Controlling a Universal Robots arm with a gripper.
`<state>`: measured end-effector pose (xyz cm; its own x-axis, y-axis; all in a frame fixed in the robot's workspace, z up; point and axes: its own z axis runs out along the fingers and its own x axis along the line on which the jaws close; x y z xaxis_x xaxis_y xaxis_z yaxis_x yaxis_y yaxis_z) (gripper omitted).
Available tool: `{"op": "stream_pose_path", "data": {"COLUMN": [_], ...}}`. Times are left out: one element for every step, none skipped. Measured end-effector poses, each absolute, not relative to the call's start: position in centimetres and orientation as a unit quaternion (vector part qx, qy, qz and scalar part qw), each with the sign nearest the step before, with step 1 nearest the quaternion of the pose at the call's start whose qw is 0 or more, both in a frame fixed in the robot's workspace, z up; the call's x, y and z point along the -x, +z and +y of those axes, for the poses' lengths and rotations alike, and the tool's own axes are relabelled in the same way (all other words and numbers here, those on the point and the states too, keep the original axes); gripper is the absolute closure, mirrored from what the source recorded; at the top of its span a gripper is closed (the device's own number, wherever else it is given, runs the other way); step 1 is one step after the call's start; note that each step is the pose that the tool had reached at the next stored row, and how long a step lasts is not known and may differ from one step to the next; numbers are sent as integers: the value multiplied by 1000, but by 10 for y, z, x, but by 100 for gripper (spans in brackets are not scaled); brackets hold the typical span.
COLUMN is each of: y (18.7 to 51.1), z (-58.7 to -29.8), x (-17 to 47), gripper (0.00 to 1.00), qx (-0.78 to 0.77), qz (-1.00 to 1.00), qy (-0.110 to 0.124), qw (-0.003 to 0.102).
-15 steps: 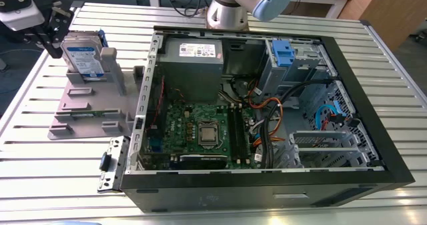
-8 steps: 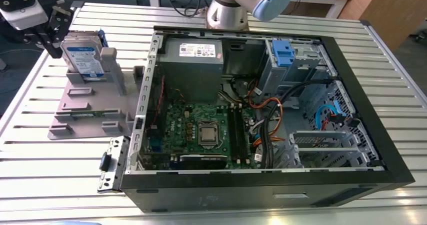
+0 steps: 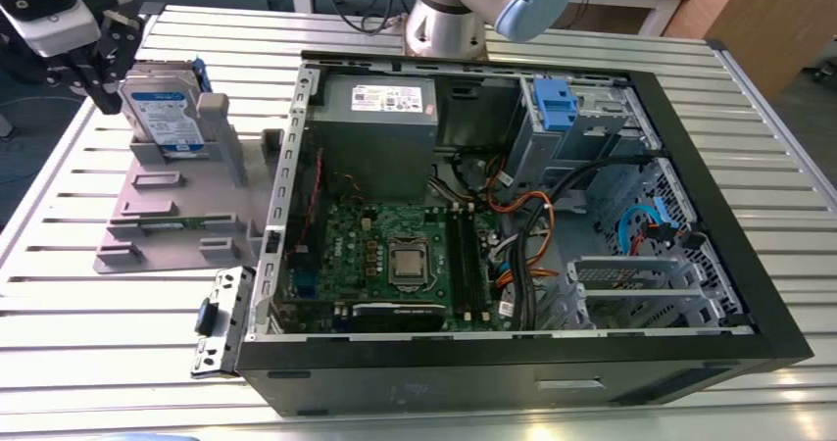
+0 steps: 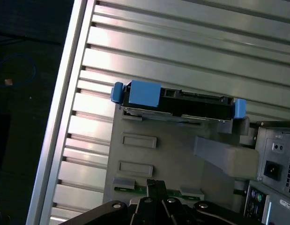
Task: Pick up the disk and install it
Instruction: 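Pick up the disk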
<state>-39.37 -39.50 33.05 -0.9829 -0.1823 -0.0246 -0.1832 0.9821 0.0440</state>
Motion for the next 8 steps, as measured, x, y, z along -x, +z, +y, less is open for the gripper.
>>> {"op": "stream_pose_path", "data": {"y": [331, 330, 331, 331, 330, 330, 331, 330], "z": [-395, -395, -395, -395, -395, -395, -395, -395], "x": [394, 394, 394, 394, 394, 394, 394, 394], "gripper": [89, 89, 89, 89, 89, 89, 89, 89], "qx": [95, 98, 101, 105, 108, 111, 114, 117], "qz": [995, 995, 995, 994, 994, 993, 993, 993], "qy": [23, 23, 23, 23, 23, 23, 23, 23], "qw": [10, 10, 10, 10, 10, 10, 10, 10]}}
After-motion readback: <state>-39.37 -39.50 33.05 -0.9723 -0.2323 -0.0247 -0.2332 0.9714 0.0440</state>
